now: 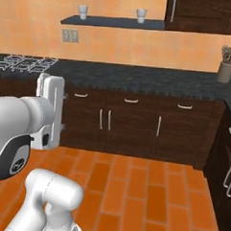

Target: Take the meat container that has the fish and place it on the second highest rack of the freezer. Then take the vegetable container that has the broccoli and cucumber and place it on the highest rack of the freezer.

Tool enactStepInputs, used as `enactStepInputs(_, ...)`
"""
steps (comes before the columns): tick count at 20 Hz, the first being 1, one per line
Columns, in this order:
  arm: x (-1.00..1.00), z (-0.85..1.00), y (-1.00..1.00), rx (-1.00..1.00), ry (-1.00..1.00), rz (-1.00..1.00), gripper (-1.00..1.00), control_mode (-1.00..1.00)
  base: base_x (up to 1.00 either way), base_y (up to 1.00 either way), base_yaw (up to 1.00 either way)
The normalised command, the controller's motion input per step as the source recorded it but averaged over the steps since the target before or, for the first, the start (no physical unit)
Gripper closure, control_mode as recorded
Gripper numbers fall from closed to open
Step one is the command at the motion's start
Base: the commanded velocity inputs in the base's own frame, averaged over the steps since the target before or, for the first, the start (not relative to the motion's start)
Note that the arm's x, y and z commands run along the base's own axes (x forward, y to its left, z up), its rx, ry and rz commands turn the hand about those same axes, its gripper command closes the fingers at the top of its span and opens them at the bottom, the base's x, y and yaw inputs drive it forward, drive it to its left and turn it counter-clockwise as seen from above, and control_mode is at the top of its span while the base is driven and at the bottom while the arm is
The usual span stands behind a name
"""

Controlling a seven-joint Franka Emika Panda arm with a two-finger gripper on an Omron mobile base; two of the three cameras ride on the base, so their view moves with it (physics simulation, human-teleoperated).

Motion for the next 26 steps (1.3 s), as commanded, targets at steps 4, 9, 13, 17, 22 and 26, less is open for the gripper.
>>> enactStepInputs(4, 0.00, 0.00, 0.00, 0.00, 0.00, 0.00, -1.00, 1.00, 1.00, -0.41, -0.01)
enactStepInputs(9, 0.00, 0.00, 0.00, 0.00, 0.00, 0.00, -1.00, 1.00, 1.00, -0.16, -0.21)
enactStepInputs(13, 0.00, 0.00, 0.00, 0.00, 0.00, 0.00, -1.00, 1.00, 1.00, -0.05, -0.41)
enactStepInputs(17, 0.00, 0.00, 0.00, 0.00, 0.00, 0.00, -1.00, 1.00, 0.93, 0.00, -0.63)
enactStepInputs(22, 0.00, 0.00, 0.00, 0.00, 0.00, 0.00, -1.00, 1.00, 0.37, 0.00, -0.84)
enactStepInputs(26, 0.00, 0.00, 0.00, 0.00, 0.00, 0.00, -1.00, 1.00, 0.15, 0.00, -0.91)
